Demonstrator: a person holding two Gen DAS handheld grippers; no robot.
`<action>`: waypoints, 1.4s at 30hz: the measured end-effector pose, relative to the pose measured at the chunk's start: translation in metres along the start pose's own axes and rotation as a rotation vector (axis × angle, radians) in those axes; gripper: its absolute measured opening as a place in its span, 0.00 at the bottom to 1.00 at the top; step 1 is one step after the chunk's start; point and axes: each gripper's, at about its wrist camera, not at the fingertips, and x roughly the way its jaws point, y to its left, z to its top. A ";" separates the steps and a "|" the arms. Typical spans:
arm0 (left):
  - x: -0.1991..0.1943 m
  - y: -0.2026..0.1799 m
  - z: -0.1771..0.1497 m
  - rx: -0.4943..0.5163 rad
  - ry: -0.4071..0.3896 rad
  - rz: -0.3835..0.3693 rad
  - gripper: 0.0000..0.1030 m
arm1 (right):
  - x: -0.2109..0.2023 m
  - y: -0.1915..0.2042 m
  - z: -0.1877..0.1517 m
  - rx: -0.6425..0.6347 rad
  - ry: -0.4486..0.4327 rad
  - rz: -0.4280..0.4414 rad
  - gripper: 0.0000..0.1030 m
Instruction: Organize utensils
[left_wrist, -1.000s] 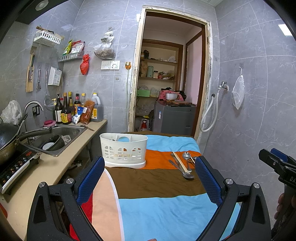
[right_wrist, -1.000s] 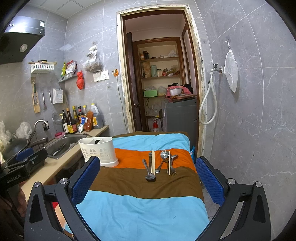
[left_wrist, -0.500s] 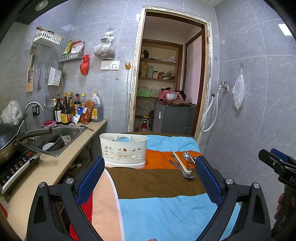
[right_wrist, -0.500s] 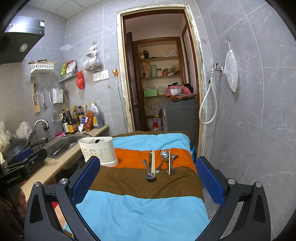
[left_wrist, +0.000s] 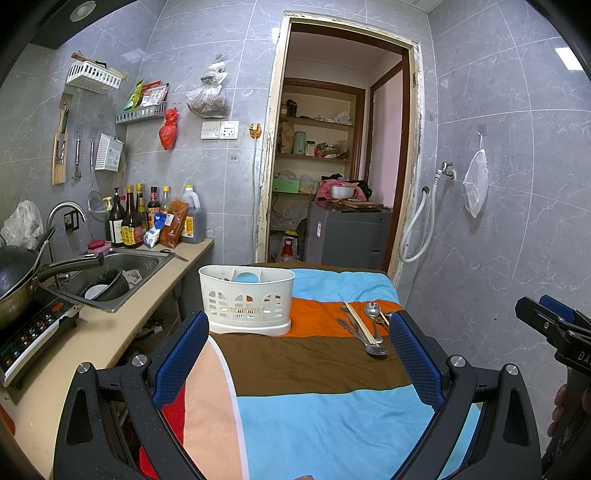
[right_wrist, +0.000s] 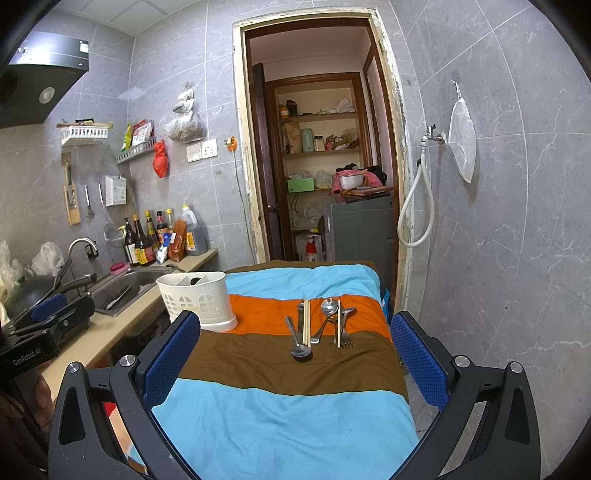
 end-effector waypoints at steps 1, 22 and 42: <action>0.000 0.000 0.000 0.000 0.000 0.000 0.93 | 0.000 0.000 0.000 0.000 0.001 0.000 1.00; 0.000 0.000 0.000 0.002 -0.001 0.002 0.93 | 0.001 -0.001 0.000 0.001 0.002 0.001 1.00; 0.045 0.012 0.030 0.032 -0.061 -0.024 0.93 | 0.043 -0.010 0.019 0.021 -0.020 -0.055 1.00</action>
